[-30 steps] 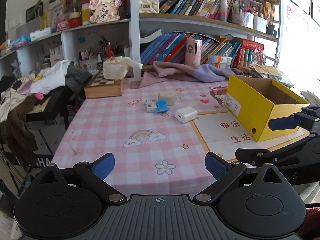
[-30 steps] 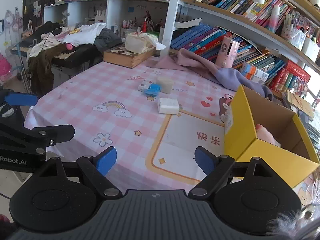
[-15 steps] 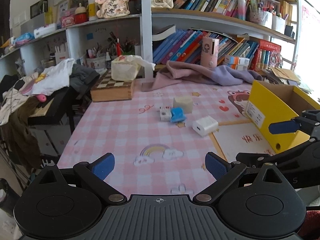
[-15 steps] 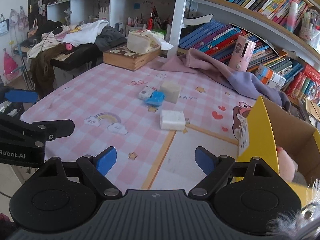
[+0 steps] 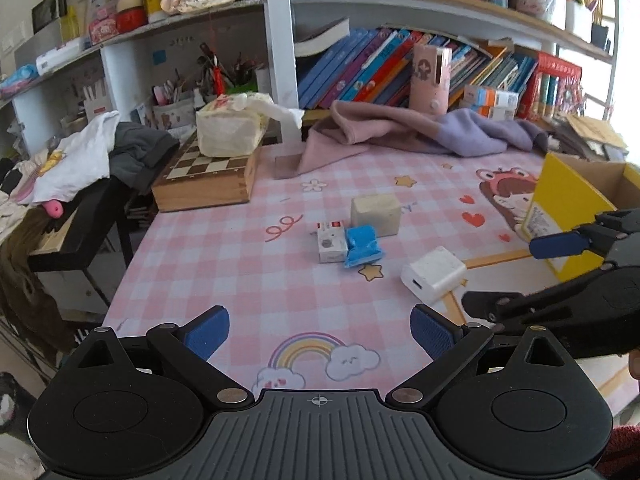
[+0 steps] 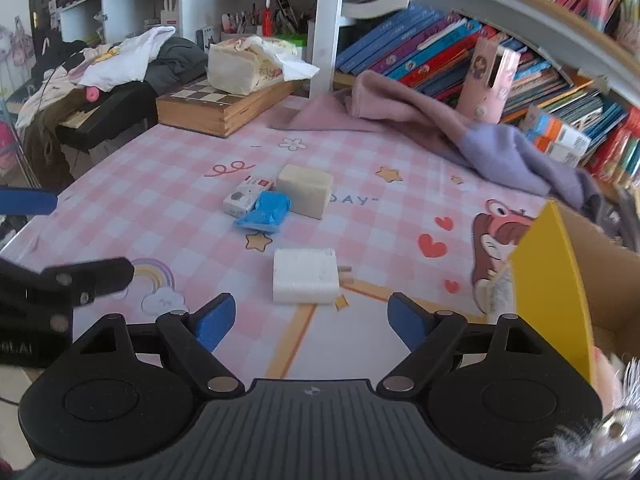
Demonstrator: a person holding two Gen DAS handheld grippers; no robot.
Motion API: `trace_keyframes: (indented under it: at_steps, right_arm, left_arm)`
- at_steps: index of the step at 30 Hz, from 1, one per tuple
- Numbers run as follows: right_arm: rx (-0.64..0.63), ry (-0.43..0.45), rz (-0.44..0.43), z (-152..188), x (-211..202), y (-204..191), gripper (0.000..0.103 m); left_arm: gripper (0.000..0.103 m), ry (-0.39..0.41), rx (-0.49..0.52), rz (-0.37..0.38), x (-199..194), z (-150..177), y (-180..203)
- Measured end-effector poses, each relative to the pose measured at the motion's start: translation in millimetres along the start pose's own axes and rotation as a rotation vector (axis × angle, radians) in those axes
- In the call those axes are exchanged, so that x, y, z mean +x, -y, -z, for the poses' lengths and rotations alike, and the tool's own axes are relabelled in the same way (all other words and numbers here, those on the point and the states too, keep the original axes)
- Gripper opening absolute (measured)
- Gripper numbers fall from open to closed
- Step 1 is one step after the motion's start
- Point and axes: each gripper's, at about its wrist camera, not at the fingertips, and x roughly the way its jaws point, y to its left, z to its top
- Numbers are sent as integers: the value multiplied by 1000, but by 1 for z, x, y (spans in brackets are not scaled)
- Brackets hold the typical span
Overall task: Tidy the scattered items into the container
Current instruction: 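Move the right gripper toward the white charger while the left gripper approaches the small white box, then grasp the white charger block with the right gripper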
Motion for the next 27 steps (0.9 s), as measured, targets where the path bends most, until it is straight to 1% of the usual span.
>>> trace_keyframes:
  at_steps: [9,16,19,22,23,24,25,26,27]
  right_arm:
    - [56,-68,-48,-19,52,10,84]
    - [83,-138,-72,-24,83,14,84]
    - [76,-152,-76,-26,92,15,83]
    - [98,-173,-95,-25,96,20,79]
    - [103,-170,-101,-25,96,22,76]
    - [103,-168,-102,-25,95,23,70]
    - [101,-165,-99,-26,95,23,66]
    - [98,-165,-97,-26,94,24,64]
    - [97,-166,-105,-25,94,25,64]
  left_arm:
    - [99,-40,24,-41,26,-19,-5]
    - [99,-75,3,-63,46,-29,-16]
    - [99,-86,-4,-63,55,-33,-21]
    - [99,-92,-20,-32,65,-39,-26]
    - [99,-94,-31,-17,69,-42,-27]
    - [99,-93,-43,-4,73,-44,-29]
    - [98,-91,-56,5,77,-47,-30]
    - [98,-90,-65,13,82,-49,-31]
    - [98,-92,-71,18,88,-51,-31]
